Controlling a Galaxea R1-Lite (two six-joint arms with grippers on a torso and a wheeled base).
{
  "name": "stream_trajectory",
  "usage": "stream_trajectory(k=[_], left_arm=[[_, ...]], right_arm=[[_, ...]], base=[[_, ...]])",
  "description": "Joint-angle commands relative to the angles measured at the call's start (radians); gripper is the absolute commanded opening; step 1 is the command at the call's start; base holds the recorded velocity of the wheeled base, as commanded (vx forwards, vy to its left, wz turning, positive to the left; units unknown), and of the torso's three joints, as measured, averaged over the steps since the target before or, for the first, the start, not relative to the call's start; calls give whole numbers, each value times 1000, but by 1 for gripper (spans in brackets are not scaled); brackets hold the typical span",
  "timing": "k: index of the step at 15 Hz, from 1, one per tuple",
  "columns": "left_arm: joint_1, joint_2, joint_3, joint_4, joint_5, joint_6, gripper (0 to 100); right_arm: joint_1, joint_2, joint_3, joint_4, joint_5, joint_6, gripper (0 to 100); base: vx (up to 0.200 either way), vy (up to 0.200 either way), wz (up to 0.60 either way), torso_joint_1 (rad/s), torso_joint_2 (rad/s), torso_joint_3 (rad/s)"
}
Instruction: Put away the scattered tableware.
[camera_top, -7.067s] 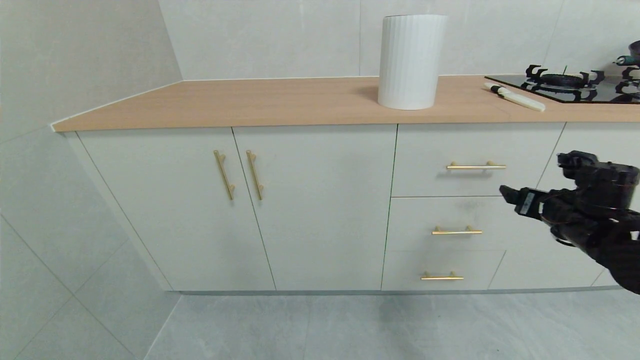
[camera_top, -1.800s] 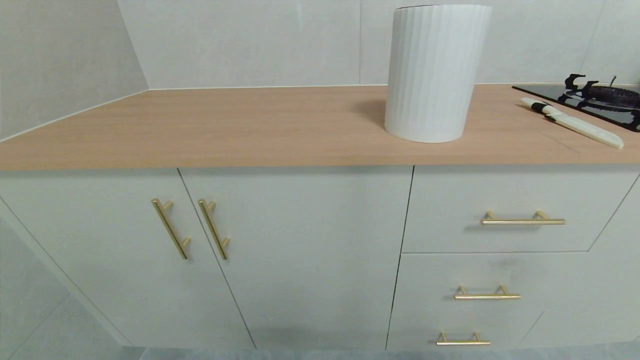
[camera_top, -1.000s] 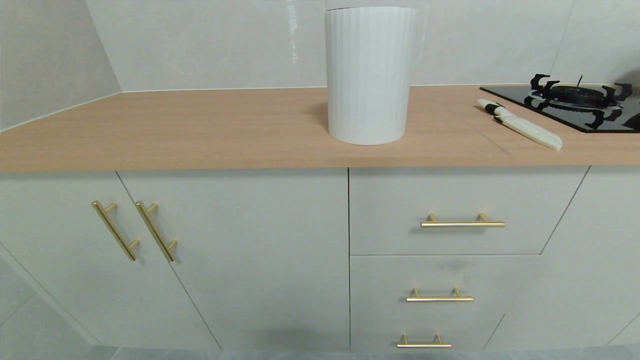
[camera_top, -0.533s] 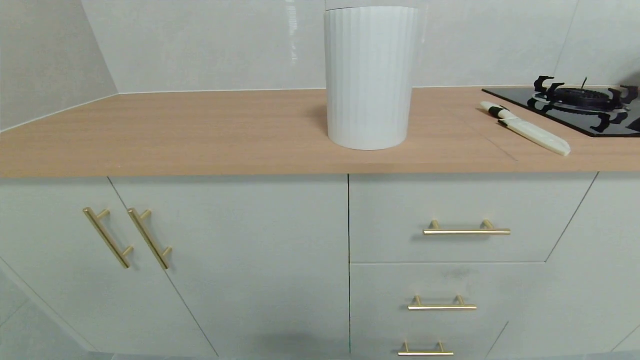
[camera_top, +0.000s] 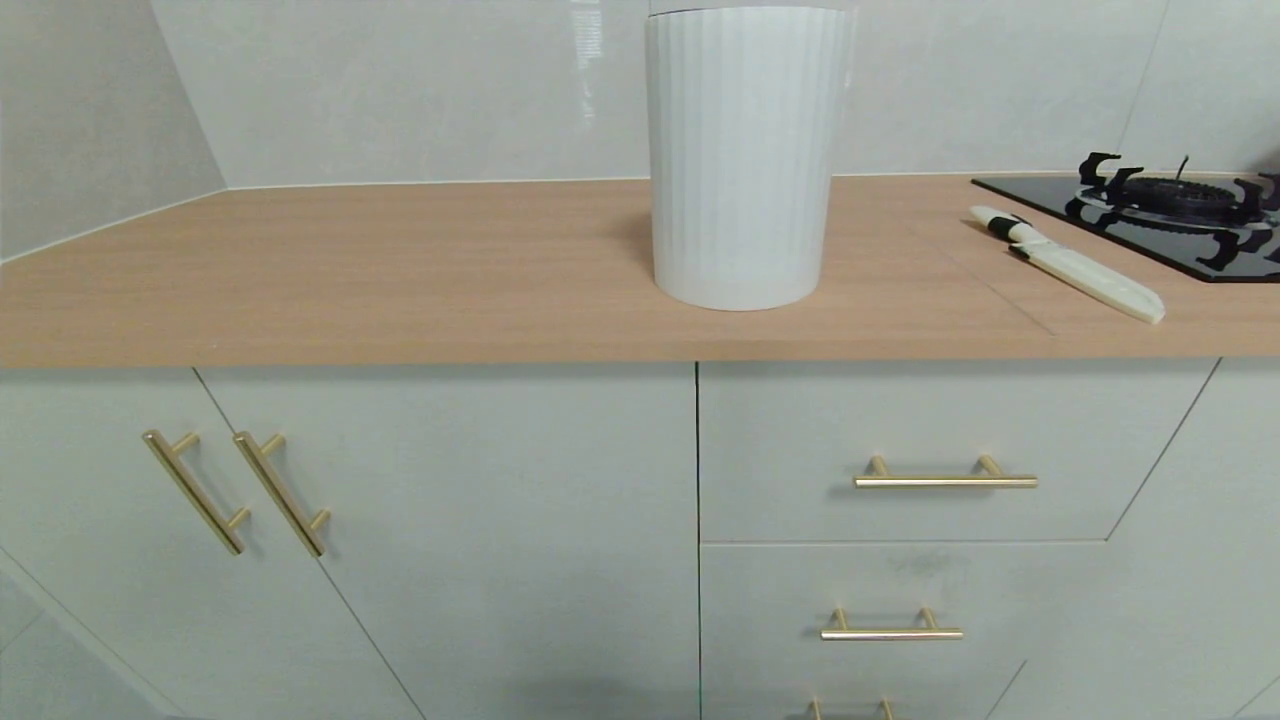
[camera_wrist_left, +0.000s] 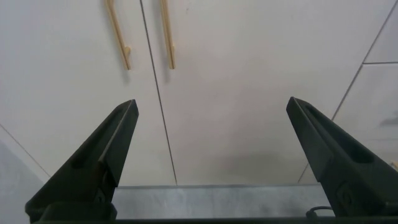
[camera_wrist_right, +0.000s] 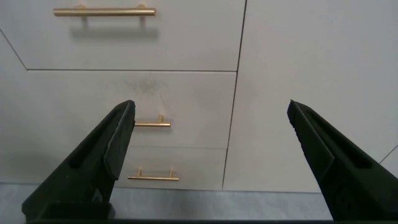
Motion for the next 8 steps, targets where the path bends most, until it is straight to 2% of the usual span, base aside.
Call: stream_trajectory(k=[1,6,8], left_arm=[[0,2,0,0,0,0,100],[0,2,0,0,0,0,100],[0,2,0,1,0,0,100]], right_arm=[[1,1,0,0,0,1,100],[1,1,0,0,2,1,100],[1,1,0,0,0,1,100]], base=[[0,0,0,0,0,0],[0,0,0,0,0,0],[0,0,0,7,-222,-234]])
